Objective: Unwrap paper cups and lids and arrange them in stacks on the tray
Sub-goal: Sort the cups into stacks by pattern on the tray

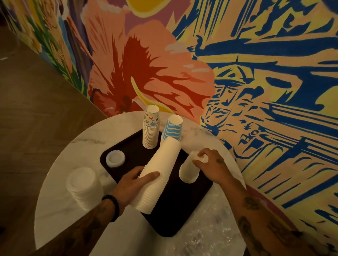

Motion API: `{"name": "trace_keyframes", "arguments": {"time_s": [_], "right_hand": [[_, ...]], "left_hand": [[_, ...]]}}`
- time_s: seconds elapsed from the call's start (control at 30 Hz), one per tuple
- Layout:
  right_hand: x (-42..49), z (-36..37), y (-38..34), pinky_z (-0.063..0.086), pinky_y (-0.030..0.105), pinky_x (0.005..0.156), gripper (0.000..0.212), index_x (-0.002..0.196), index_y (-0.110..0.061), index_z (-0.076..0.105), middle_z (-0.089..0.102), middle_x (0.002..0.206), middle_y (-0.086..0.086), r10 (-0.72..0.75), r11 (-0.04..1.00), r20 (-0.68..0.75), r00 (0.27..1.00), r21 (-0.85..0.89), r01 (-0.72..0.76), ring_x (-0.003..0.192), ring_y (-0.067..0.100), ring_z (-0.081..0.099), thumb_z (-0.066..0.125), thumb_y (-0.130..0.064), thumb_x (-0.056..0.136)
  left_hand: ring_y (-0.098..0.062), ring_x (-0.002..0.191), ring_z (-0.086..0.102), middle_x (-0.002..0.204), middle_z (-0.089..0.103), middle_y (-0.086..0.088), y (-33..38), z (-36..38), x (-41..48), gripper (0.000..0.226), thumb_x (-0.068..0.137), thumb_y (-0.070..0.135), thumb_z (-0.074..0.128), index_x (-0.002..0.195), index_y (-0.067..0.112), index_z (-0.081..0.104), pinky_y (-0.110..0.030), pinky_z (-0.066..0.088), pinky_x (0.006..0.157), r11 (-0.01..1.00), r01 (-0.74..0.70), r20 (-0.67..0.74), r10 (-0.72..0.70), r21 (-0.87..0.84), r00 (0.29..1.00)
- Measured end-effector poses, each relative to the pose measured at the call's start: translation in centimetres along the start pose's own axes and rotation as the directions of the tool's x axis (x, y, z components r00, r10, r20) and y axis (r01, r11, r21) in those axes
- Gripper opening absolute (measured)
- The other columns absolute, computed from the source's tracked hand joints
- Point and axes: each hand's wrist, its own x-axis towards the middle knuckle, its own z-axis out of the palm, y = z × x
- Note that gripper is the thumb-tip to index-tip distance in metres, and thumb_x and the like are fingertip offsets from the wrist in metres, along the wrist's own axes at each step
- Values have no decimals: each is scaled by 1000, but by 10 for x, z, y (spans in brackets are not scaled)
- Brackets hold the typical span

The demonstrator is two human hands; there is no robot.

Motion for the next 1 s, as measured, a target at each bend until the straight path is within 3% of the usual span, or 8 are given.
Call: {"name": "trace_keyframes", "arguments": {"time_s": [0.13,0.27,0.4,0.47,0.6,0.73,0.9,1.0], "right_hand": [[-11,-5,-18,51,31,80,27,103,-30,65,61,116,-7,23,966,-110,994,259,7,101,15,61,67,-53,89],[-27,-6,-47,45,31,61,36,104,-25,65,71,101,-2,82,811,80,993,574,-113,65,13,64,67,-57,87],[-33,5,-54,43,27,51,42,109,-24,62,64,83,3,113,779,117,987,607,-161,52,11,52,75,-54,82],[-33,8,-55,41,27,49,40,108,-22,63,62,80,2,114,771,80,990,621,-139,50,10,47,78,-49,82],[-31,6,-55,40,26,48,36,107,-21,64,61,83,2,81,768,48,996,634,-93,58,13,49,77,-45,84],[-29,5,-60,40,26,48,35,109,-20,63,60,84,1,65,779,50,997,622,-82,59,11,49,75,-44,86],[-25,3,-63,42,24,49,34,112,-21,63,61,88,1,43,785,64,997,616,-73,63,11,51,72,-44,88],[-22,2,-63,42,25,50,32,112,-23,63,60,89,2,62,769,59,996,634,-85,66,13,51,71,-44,89]], "left_hand": [[-18,98,64,113,63,3,0,8,-1,47,65,59,76,103,39,57,-28,52,74,998,-51,-9,51,29,999],[-15,100,63,114,63,6,-1,18,0,57,62,66,80,107,39,58,-28,52,77,991,-99,6,99,93,995],[-8,98,61,112,62,13,0,25,-1,72,47,77,75,107,43,56,-23,50,75,974,-153,57,146,169,988],[-9,99,61,114,61,12,1,27,-2,69,51,74,79,108,43,55,-23,50,75,975,-146,84,134,168,987],[-12,102,61,116,60,9,4,27,-2,46,71,50,77,111,40,55,-26,50,74,988,-108,106,96,111,990],[-13,98,63,112,62,8,9,24,-1,37,76,43,80,105,42,57,-26,50,72,993,-86,93,79,78,992],[-15,97,65,112,64,6,15,23,2,59,52,55,79,106,41,58,-27,50,70,995,-67,93,59,75,994],[-16,95,65,110,66,4,19,22,2,52,59,52,76,106,36,61,-27,48,69,998,-31,114,25,50,993]]}}
